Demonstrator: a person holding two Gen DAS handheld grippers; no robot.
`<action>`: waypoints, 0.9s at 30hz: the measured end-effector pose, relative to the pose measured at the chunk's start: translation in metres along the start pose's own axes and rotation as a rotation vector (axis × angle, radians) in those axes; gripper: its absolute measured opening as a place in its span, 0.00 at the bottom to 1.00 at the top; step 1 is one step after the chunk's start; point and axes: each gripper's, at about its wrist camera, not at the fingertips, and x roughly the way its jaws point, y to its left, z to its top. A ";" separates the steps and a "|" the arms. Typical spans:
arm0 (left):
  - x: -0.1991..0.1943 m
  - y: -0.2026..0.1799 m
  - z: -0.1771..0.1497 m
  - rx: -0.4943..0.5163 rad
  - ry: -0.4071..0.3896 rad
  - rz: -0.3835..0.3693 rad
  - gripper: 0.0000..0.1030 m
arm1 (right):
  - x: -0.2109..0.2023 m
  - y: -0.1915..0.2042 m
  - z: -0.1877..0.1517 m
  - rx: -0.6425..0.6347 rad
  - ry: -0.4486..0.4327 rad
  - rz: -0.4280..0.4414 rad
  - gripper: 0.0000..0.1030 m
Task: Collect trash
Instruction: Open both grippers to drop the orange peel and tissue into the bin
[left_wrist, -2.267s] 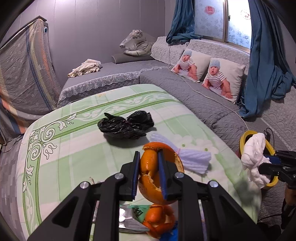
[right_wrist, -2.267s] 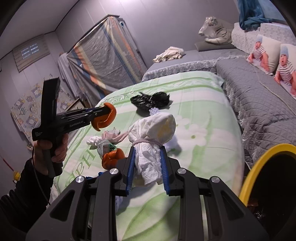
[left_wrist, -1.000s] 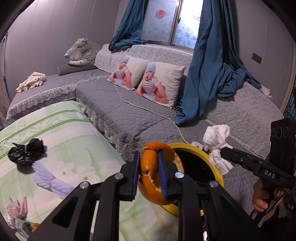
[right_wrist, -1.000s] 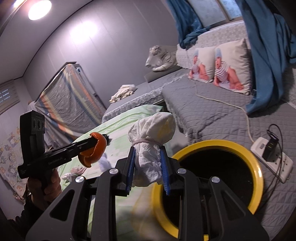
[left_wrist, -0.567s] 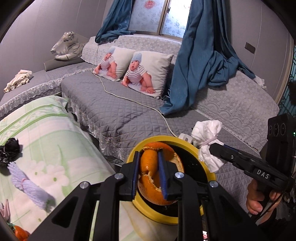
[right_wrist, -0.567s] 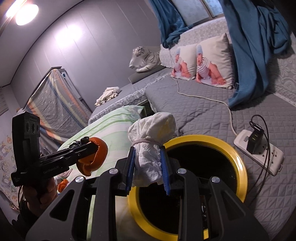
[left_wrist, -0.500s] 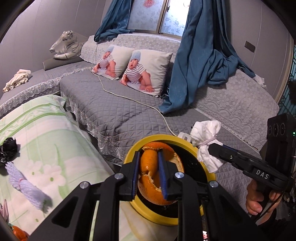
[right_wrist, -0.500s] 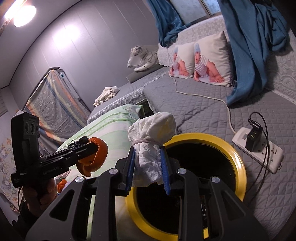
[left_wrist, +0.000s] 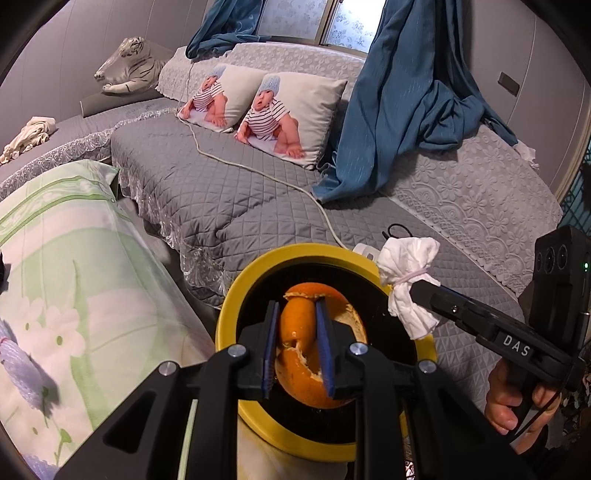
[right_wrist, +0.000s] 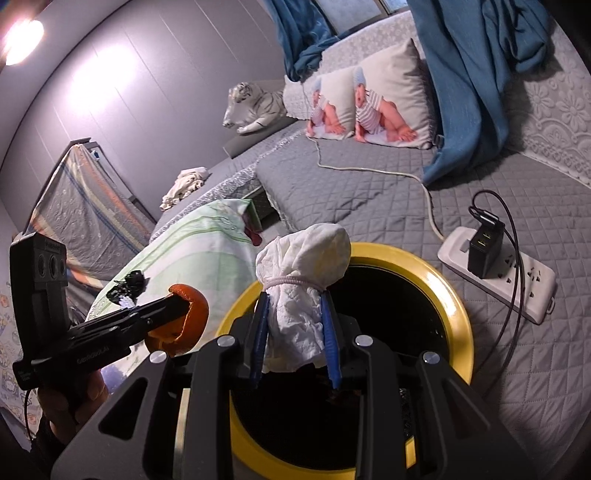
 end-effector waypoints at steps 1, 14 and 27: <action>0.002 -0.001 -0.001 0.000 0.004 -0.001 0.18 | 0.001 -0.002 -0.001 0.002 0.002 -0.006 0.25; 0.019 -0.007 -0.007 -0.018 0.031 -0.027 0.24 | 0.010 -0.024 -0.005 0.051 0.017 -0.057 0.28; 0.002 0.004 -0.005 -0.082 -0.028 0.004 0.68 | -0.005 -0.033 -0.003 0.085 -0.022 -0.092 0.49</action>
